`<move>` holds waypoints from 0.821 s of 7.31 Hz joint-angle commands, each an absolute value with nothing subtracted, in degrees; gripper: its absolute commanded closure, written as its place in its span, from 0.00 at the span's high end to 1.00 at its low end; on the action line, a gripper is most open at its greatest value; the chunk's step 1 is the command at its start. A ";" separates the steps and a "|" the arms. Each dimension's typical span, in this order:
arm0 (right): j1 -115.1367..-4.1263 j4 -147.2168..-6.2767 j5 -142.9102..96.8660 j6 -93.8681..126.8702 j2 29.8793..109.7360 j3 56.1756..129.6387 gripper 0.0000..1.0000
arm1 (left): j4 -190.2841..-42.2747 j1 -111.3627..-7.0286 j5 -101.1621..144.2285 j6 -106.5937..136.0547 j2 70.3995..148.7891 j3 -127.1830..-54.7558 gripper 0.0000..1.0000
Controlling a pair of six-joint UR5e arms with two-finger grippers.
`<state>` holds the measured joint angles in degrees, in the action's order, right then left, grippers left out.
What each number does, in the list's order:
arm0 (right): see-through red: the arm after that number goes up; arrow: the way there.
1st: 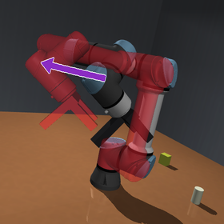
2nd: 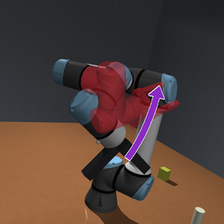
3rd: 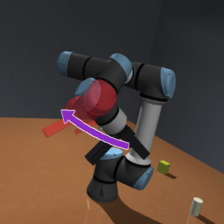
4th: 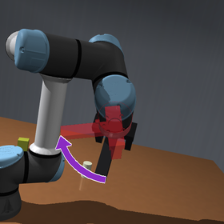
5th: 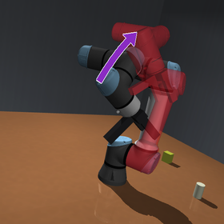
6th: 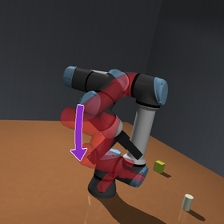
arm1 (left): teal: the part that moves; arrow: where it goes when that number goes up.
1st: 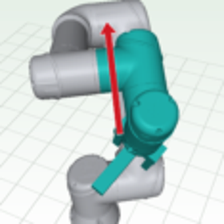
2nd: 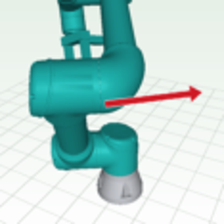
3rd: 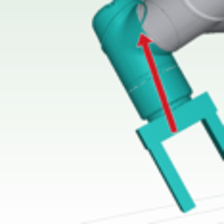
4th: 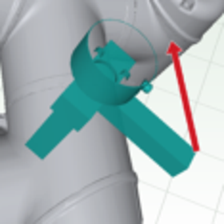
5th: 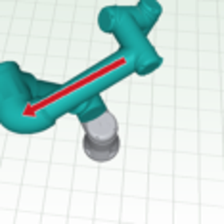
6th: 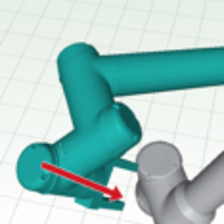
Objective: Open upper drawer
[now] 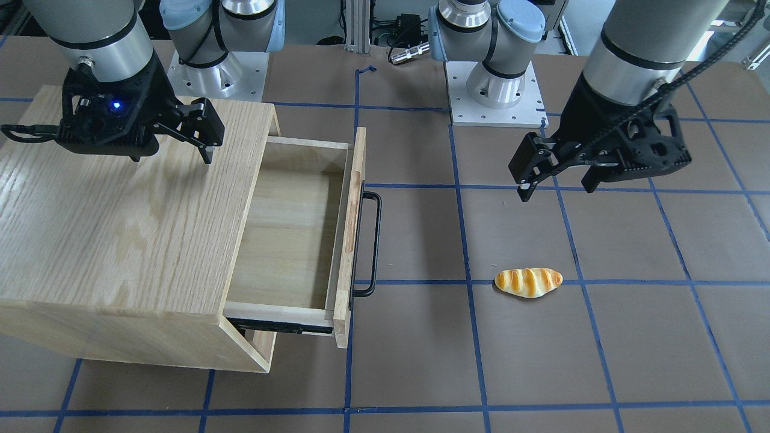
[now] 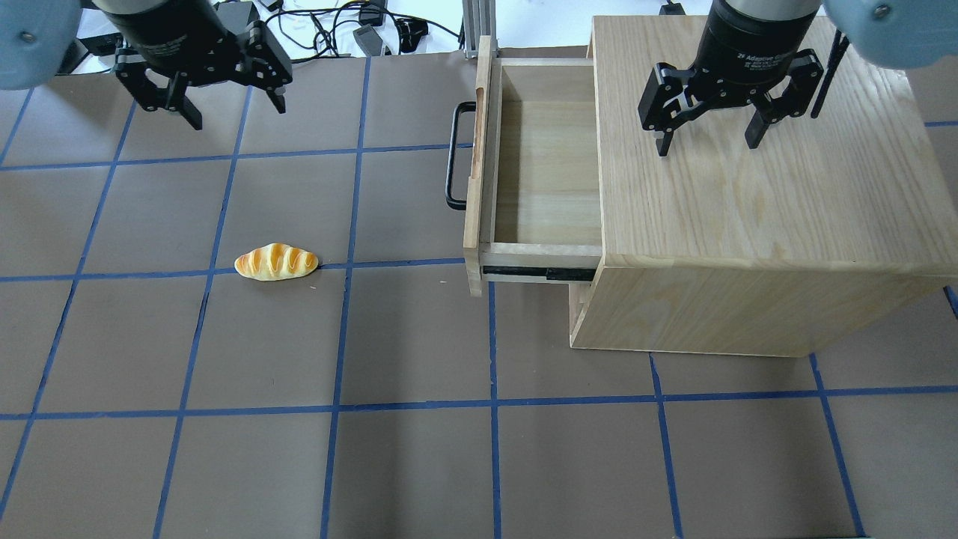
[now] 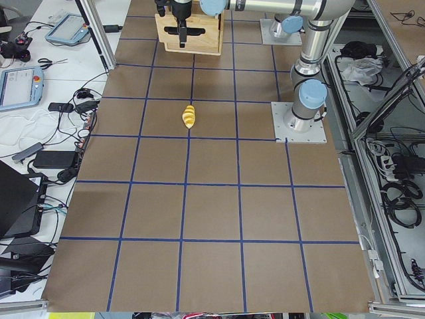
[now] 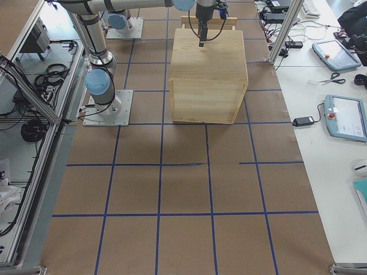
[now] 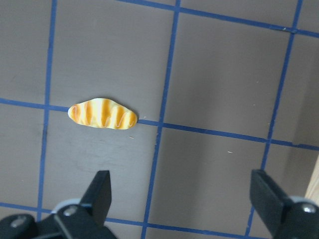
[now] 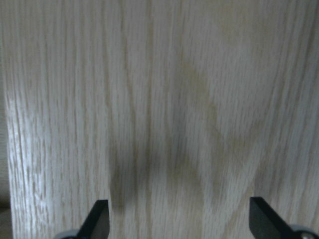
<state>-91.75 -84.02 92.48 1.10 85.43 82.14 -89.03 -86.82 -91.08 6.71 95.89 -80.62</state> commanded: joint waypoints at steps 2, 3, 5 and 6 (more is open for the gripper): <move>-91.76 -84.02 92.46 1.06 85.43 82.09 1.00 | -90.62 -84.28 -91.76 1.58 91.86 -85.50 1.00; -91.76 -84.02 92.46 1.05 85.43 82.09 1.00 | -90.62 -84.29 -91.41 1.58 91.50 -85.78 1.00; -91.76 -84.02 92.46 1.06 85.43 82.09 1.00 | -90.62 -84.46 -91.32 1.58 91.58 -85.87 1.00; -91.76 -84.02 92.46 1.05 85.43 82.09 1.00 | -90.62 -84.46 -91.41 1.50 91.58 -85.96 1.00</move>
